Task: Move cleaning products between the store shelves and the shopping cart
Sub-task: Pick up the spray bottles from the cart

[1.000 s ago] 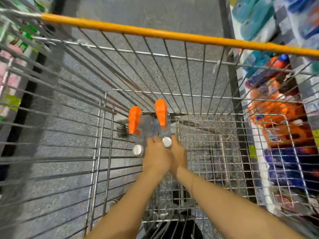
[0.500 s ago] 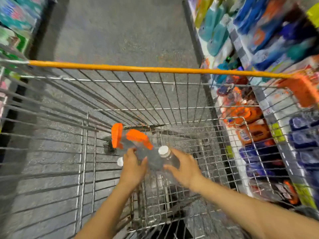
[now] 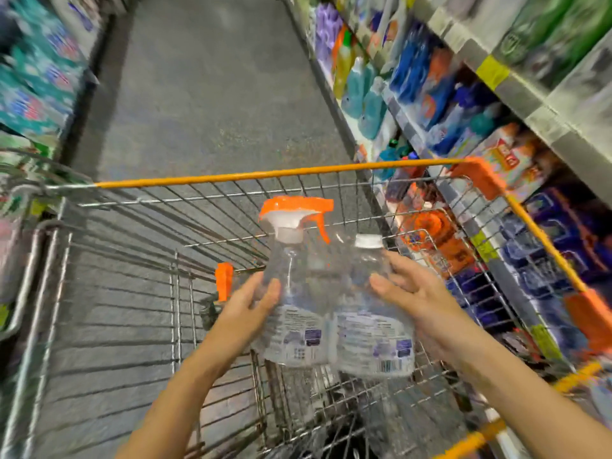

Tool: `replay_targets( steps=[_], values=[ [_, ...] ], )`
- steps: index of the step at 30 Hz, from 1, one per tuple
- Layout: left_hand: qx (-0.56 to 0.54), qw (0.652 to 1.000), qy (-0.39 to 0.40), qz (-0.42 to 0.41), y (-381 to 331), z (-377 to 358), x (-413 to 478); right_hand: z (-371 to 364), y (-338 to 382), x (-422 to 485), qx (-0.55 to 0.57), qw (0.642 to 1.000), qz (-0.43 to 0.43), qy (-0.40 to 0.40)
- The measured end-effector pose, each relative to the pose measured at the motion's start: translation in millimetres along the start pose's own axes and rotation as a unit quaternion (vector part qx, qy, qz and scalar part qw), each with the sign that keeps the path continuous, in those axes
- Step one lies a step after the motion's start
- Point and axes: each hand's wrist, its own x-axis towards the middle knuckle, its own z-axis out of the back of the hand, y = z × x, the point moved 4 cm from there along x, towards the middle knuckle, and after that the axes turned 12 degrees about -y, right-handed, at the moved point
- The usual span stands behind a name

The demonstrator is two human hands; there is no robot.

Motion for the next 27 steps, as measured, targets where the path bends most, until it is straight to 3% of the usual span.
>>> replay_targets(
  steps=[3, 8, 10, 13, 15, 17, 20, 22, 24, 27],
  values=[
    [-0.011, 1.0, -0.007, -0.018, -20.7, -3.8, -17.4, 7.1, 10.6, -9.1, 0.011, 0.999, -0.003, -0.035],
    [0.129, 0.975, -0.163, -0.083, -44.6, -15.4, -46.4, 5.4, 34.1, -35.1, -0.011, 0.997, 0.066, -0.047],
    [0.155, 0.977, -0.112, -0.097, -52.3, -38.4, -64.7, -3.0, 43.2, -48.6, -0.004, 0.99, 0.114, -0.081],
    [0.21, 0.968, -0.011, -0.138, -50.6, -77.3, -81.5, -17.2, 45.4, -58.2, -0.032, 0.964, 0.165, -0.207],
    [0.21, 0.963, -0.016, -0.168, -47.3, -90.1, -79.7, -26.0, 46.1, -59.1, -0.113, 0.93, 0.188, -0.294],
    [0.168, 0.967, -0.052, -0.185, -50.0, -94.3, -74.6, -35.3, 48.2, -58.2, -0.187, 0.905, 0.195, -0.328],
    [-0.015, 0.986, -0.094, -0.14, -58.0, -93.7, -65.5, -50.1, 51.0, -57.6, -0.287, 0.876, 0.212, -0.326],
    [-0.075, 0.982, -0.121, -0.123, -62.4, -84.2, -54.9, -57.1, 52.6, -55.7, -0.31, 0.868, 0.252, -0.296],
    [-0.131, 0.982, -0.102, -0.089, -60.3, -70.4, -39.8, -60.9, 50.2, -47.9, -0.299, 0.885, 0.277, -0.223],
    [-0.225, 0.973, -0.053, 0.019, -54.3, -52.6, -21.6, -55.9, 45.0, -27.0, -0.198, 0.953, 0.212, -0.087]
  ],
)
